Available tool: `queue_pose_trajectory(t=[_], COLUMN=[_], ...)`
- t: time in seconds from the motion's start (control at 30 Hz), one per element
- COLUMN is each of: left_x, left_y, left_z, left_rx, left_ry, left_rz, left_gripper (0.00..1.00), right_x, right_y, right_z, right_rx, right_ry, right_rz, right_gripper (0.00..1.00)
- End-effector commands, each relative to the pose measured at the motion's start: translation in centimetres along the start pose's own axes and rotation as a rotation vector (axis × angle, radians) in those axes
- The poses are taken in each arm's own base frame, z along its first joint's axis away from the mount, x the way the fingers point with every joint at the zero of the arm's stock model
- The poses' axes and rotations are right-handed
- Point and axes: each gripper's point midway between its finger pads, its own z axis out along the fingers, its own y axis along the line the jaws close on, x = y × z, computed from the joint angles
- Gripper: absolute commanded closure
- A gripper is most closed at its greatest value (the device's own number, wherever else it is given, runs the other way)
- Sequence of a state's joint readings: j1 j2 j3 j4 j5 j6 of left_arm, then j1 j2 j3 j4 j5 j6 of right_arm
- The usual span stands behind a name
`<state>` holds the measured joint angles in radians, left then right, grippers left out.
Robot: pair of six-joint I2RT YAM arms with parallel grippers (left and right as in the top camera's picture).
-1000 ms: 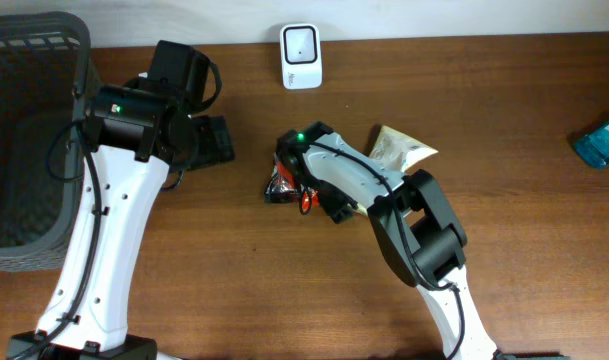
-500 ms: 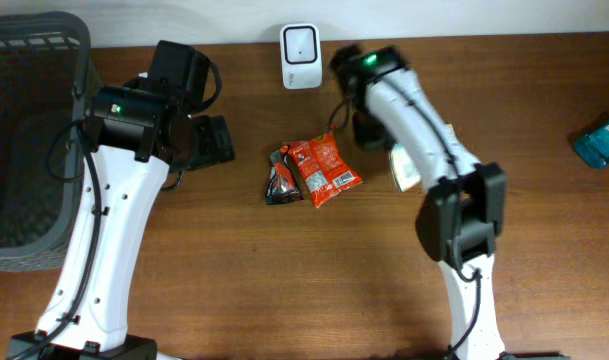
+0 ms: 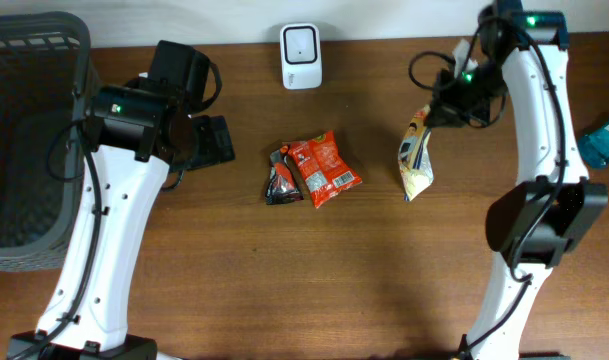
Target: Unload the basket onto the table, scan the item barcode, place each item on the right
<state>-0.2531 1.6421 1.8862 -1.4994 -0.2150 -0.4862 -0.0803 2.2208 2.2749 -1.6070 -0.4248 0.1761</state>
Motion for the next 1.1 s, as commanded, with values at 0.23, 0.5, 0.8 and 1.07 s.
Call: queue_pose_trajectory(t=[0.23, 0.5, 0.8, 1.07], left_x=[-0.2, -0.2, -0.2, -0.2], left_y=[0.2, 0.2, 0.2, 0.2], left_z=[-0.2, -0.2, -0.2, -0.2], left_rx=[-0.005, -0.005, -0.005, -0.005], left_ry=[-0.012, -0.012, -0.012, -0.012], left_rz=[0.014, 0.014, 0.014, 0.014], left_gripper=[0.01, 0.01, 0.01, 0.01], right_x=[1.7, 1.0, 2.4, 2.1], right_y=[-17.1, -14.3, -11.4, -0.8], right_z=[-4.3, -5.2, 11.7, 14.9], right_rx=[0.401, 0.424, 0.397, 0.142], right_ry=[0.027, -0.027, 0.077, 0.043], right_rz=[0.284, 0.217, 0.075, -0.076], right_gripper=[0.57, 0.78, 0.90, 0.88])
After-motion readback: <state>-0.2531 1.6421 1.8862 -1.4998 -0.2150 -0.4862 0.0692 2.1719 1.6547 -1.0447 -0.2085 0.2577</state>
